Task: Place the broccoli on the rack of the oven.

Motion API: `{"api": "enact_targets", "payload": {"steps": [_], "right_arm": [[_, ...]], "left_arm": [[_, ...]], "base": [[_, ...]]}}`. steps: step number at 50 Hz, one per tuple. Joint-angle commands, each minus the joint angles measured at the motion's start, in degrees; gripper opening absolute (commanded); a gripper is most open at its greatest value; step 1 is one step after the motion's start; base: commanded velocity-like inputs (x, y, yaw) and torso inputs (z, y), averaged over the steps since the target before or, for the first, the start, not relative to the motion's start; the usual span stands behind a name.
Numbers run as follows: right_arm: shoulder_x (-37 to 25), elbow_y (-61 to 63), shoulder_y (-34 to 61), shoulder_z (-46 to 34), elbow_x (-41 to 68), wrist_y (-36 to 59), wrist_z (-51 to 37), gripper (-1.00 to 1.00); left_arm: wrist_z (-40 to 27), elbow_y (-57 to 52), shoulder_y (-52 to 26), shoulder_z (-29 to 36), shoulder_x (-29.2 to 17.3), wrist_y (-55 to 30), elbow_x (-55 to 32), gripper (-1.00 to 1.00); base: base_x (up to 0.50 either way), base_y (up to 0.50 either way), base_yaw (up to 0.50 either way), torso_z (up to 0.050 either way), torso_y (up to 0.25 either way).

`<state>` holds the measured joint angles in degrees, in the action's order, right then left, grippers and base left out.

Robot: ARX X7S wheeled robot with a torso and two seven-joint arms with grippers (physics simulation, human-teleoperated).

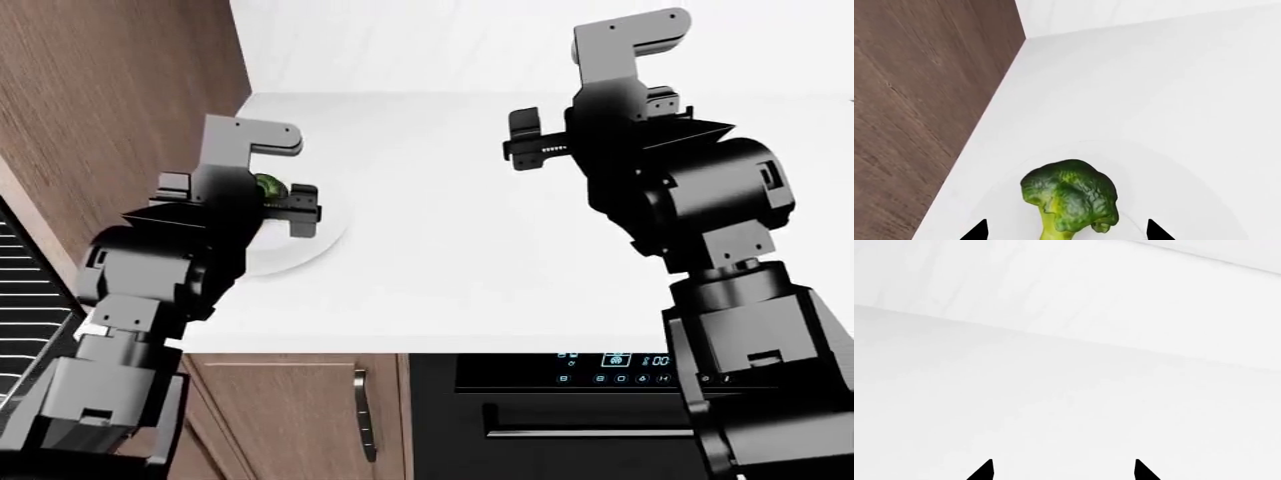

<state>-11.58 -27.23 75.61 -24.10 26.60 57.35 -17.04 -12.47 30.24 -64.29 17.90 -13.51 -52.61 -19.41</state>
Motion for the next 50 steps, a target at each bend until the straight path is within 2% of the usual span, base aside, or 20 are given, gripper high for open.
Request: {"api": "enact_targets", "payload": {"steps": [1, 50], "right_arm": [[0.25, -0.85, 0.23, -0.57, -0.07, -0.59, 0.29, 1.0], [-1.18, 2.38, -1.02, -0.22, 1.49, 1.28, -1.16, 1.0]], "left_arm": [[0.78, 3.73, -0.44, 0.44, 0.45, 2.73, 0.36, 1.0], [1.8, 12.2, -1.48, 0.47, 1.39, 9.0, 0.36, 1.0]], "base": [[0.0, 0.0, 0.0, 0.0, 0.0], [0.0, 0.0, 0.0, 0.0, 0.0]]}}
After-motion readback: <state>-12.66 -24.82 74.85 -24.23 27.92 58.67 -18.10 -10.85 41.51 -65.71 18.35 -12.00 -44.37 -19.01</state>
